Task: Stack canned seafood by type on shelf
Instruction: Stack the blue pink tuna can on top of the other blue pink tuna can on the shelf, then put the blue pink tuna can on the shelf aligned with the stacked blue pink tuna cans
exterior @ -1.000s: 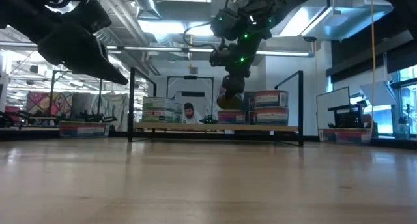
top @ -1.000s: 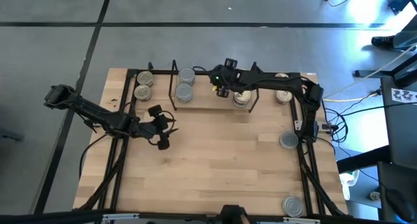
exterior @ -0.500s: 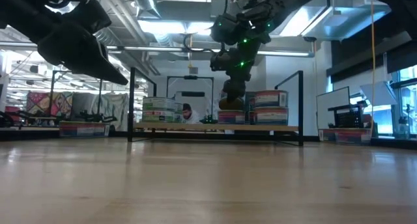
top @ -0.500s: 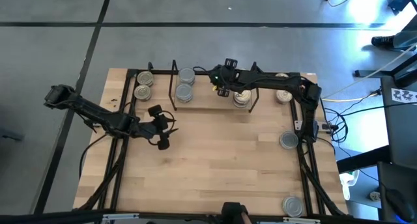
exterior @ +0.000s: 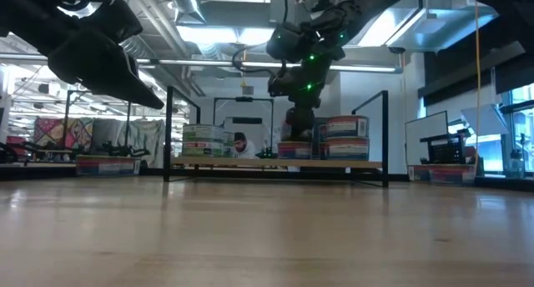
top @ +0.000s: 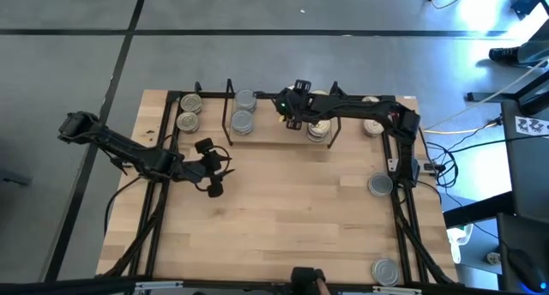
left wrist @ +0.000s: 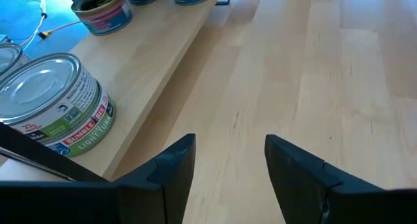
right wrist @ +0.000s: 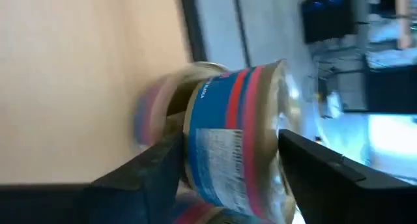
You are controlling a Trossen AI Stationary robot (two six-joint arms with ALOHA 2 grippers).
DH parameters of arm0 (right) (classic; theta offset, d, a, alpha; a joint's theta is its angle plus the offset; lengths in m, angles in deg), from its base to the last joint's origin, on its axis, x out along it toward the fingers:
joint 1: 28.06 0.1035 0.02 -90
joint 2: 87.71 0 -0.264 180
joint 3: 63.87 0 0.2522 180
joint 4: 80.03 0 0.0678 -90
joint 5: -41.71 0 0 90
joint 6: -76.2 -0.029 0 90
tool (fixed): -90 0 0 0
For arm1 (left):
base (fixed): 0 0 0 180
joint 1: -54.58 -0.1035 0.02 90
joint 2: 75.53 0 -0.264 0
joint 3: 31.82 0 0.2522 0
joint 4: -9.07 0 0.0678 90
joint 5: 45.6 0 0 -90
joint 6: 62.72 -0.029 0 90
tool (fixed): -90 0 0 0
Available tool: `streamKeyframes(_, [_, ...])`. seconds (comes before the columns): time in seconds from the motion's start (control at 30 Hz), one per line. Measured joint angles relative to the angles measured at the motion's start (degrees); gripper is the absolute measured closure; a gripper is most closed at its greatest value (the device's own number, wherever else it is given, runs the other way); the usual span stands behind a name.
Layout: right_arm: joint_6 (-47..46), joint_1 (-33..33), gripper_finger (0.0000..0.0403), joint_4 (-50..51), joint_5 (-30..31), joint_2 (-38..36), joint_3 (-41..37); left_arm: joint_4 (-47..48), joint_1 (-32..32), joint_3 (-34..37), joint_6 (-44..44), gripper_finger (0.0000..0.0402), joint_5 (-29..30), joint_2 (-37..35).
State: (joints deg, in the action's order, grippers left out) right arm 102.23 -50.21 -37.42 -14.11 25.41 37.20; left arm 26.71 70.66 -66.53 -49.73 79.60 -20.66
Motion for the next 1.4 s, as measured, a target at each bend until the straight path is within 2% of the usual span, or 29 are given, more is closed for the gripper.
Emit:
streamKeyframes(0.1, [-0.07,0.04,0.0137,0.26,-2.55,0.2,-0.12,-0.01,0.0,0.0,0.0,0.0218,0.0,0.0])
streamKeyframes(0.27, [-0.6,0.04,0.013,0.74,-3.35,0.18,-0.12,-0.02,0.0,0.0,0.0,0.0218,0.0,0.0])
streamKeyframes(0.57, [-1.35,0.07,0.0144,6.46,-2.63,-0.09,0.08,-0.02,0.0,0.0,0.0,0.0218,0.0,0.0])
streamKeyframes(0.83, [-1.8,0.89,0.0152,7.29,-2.7,-0.56,0.08,-0.04,0.0,0.0,0.02,0.0218,0.0,0.0])
streamKeyframes(1.3, [-6.39,9.71,0.0153,14.44,-1.12,-2.32,6.09,-0.04,0.0,-0.02,0.48,0.0218,-0.02,0.0])
streamKeyframes(1.4, [-10.12,12.65,0.0153,16.79,-3.24,-3.4,5.86,0.55,0.0,-0.02,0.8,0.0218,-0.02,0.02])
